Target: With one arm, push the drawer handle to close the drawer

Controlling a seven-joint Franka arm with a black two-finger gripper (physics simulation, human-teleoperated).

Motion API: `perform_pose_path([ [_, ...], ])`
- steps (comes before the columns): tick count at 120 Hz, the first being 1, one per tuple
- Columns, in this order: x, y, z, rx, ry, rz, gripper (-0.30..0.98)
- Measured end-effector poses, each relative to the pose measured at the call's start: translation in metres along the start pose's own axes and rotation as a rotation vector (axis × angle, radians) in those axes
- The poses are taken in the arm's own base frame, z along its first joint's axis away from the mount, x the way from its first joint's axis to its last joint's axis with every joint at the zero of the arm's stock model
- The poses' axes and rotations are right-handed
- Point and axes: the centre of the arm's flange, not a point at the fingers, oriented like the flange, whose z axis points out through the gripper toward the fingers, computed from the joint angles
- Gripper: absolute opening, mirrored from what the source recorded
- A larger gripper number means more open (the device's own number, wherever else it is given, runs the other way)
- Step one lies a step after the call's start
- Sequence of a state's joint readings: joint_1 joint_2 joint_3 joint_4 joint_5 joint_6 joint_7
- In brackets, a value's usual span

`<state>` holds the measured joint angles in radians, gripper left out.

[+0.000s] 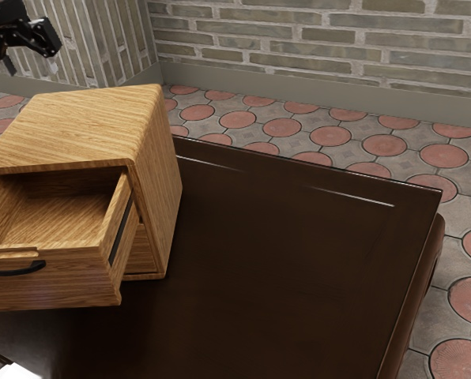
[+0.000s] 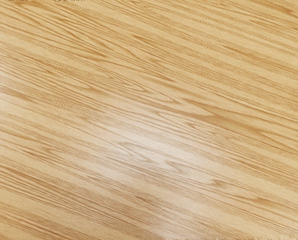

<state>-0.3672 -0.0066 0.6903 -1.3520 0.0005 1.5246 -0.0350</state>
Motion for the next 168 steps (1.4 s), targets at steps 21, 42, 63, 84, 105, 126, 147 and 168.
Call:
perform_pose_path([
  [21,-0.003,0.040,0.000,-0.013,0.000,0.073,0.67],
  [42,-0.033,0.050,-0.110,-0.072,0.176,0.122,0.67],
  [63,-0.122,0.054,-0.062,-0.144,0.013,0.218,0.67],
  [84,-0.341,0.080,0.043,-0.119,-0.033,0.259,0.67],
  [105,-0.408,0.101,0.131,-0.074,-0.130,0.255,0.67],
  [126,-0.382,0.053,0.155,-0.022,-0.203,0.073,0.67],
  [147,-0.359,0.033,0.167,0.015,-0.208,-0.002,0.40],
  [168,-0.352,0.034,0.158,-0.007,-0.169,0.011,0.07],
])
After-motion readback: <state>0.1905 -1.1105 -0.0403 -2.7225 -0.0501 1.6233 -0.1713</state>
